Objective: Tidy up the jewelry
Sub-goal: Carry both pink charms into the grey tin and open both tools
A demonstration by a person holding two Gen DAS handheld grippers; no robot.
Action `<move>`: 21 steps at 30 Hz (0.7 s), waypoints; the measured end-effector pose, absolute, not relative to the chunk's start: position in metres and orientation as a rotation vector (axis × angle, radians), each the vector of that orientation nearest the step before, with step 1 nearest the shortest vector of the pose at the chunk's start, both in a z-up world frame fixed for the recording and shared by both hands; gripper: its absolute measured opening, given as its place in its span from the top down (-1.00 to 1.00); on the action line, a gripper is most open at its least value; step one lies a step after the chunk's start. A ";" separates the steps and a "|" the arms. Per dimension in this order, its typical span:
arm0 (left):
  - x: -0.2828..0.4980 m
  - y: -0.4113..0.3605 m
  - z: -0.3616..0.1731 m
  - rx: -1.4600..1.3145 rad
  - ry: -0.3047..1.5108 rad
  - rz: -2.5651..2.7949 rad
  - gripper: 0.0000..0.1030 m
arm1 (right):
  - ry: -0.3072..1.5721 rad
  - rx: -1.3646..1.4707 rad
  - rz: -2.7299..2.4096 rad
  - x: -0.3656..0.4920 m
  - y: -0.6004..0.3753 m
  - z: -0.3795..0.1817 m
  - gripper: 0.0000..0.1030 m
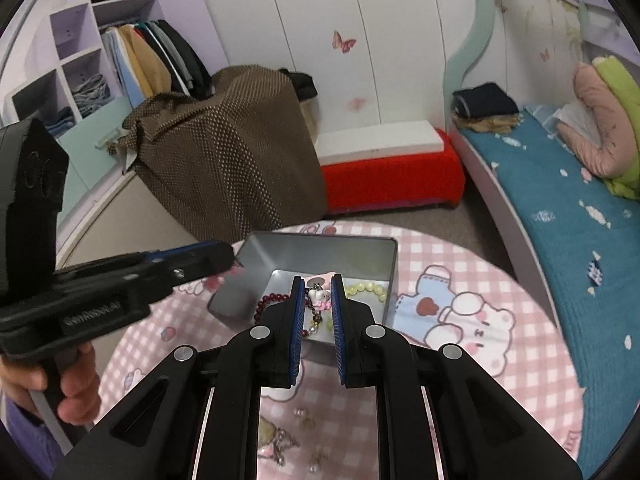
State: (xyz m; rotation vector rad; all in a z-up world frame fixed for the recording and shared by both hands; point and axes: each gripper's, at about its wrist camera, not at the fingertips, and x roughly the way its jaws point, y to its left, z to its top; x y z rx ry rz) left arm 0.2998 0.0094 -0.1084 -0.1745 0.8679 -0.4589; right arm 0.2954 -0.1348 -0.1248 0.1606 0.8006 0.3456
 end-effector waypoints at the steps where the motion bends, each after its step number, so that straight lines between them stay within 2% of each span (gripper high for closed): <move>1: 0.304 0.009 -0.113 -0.179 0.879 -0.461 0.80 | 0.817 0.164 0.347 0.300 -0.134 -0.130 0.73; 9: 0.314 0.000 -0.143 -0.149 0.955 -0.445 0.77 | 0.886 0.162 0.339 0.315 -0.127 -0.158 0.73; 19: 0.309 0.001 -0.142 -0.121 0.948 -0.410 0.77 | 0.902 0.158 0.331 0.317 -0.126 -0.166 0.72; 20: 0.308 0.002 -0.142 -0.125 0.948 -0.408 0.76 | 0.903 0.159 0.335 0.317 -0.126 -0.167 0.71; 21: 0.307 0.004 -0.141 -0.128 0.947 -0.406 0.64 | 0.901 0.160 0.335 0.317 -0.126 -0.166 0.69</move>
